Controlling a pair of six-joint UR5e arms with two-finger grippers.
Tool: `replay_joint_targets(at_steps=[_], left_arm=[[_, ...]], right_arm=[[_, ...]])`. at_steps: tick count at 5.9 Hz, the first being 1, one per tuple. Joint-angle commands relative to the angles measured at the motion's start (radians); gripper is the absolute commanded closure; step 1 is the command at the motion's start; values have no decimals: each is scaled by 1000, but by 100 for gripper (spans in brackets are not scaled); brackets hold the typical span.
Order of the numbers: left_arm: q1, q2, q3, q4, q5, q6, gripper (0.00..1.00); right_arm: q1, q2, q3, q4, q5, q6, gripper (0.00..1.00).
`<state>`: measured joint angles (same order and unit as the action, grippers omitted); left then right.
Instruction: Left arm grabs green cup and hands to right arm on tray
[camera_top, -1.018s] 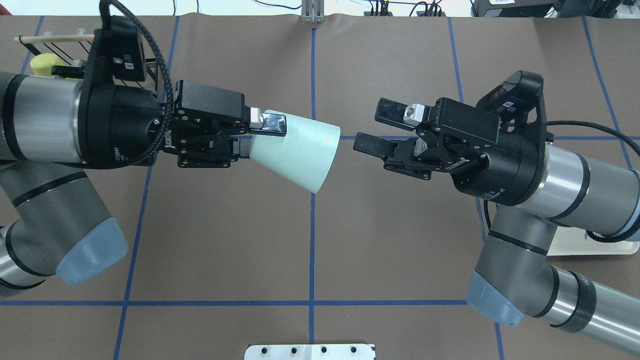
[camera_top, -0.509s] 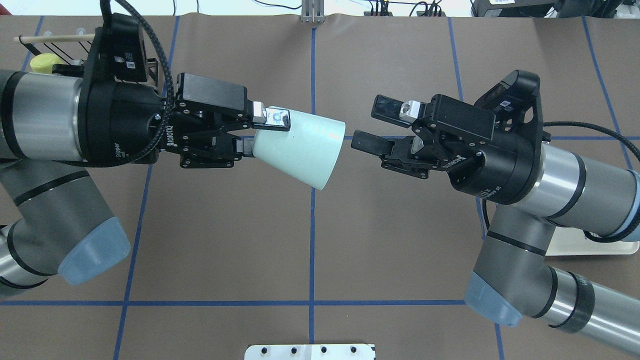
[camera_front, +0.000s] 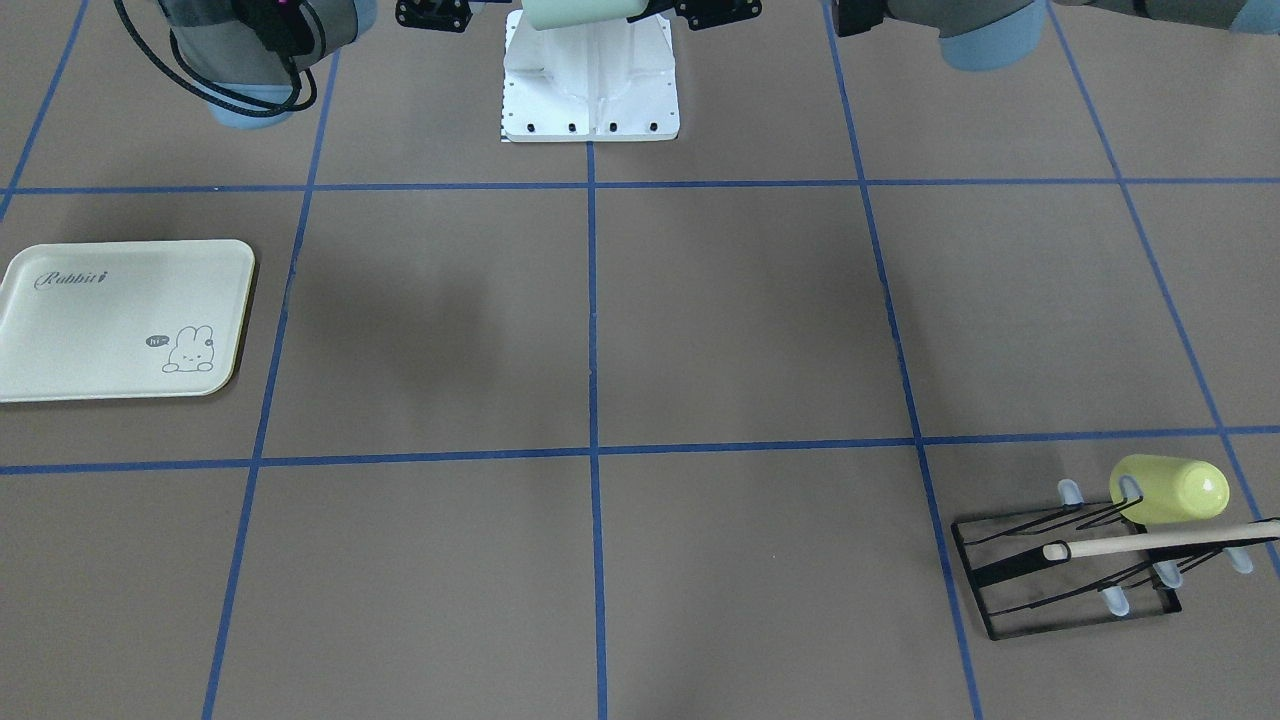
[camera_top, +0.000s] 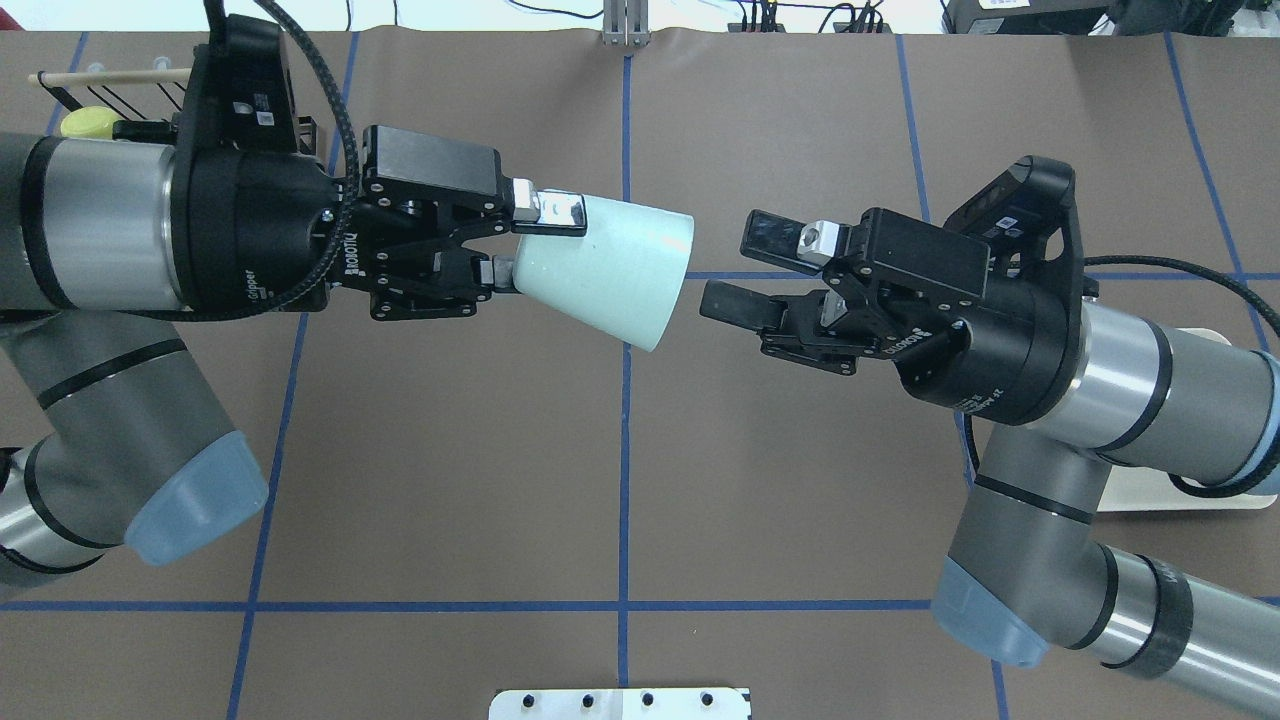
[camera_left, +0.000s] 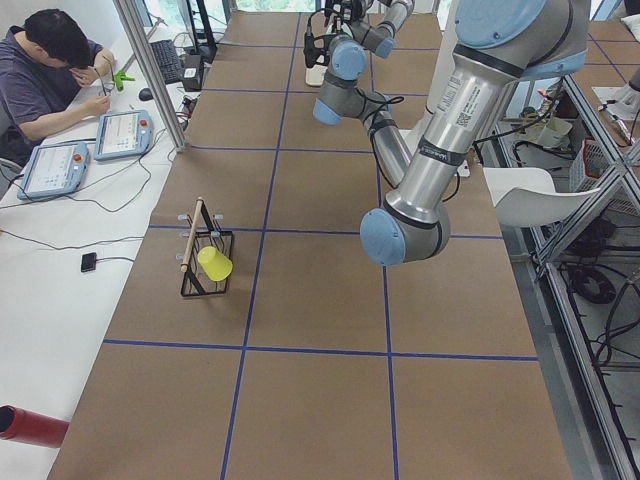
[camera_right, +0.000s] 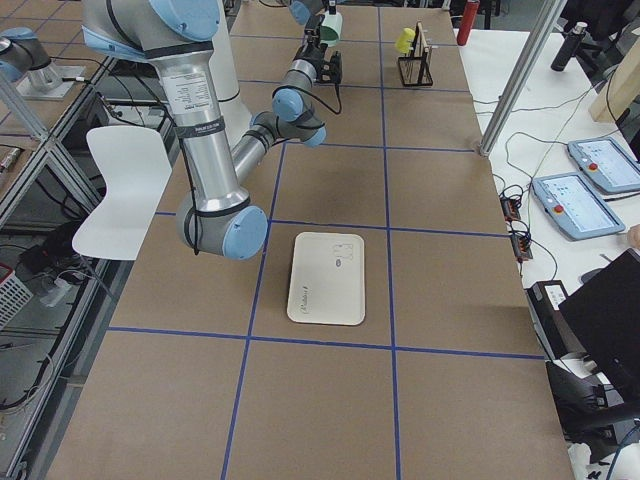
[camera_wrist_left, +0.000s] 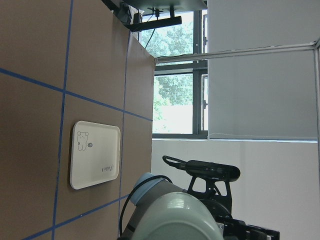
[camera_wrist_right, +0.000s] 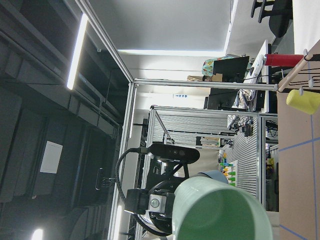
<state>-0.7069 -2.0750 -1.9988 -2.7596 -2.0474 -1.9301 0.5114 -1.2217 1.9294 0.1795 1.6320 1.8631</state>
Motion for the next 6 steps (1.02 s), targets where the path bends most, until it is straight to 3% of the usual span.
replay_joint_targets(at_steps=[1,6], left_arm=[[1,0,2,3,1,0,100],[3,-4,8,3,1,-4,100]], right_arm=[[-7,5,-3,-5,-3,-1,9],[-10,7,-1,-43,-6,-5,26]])
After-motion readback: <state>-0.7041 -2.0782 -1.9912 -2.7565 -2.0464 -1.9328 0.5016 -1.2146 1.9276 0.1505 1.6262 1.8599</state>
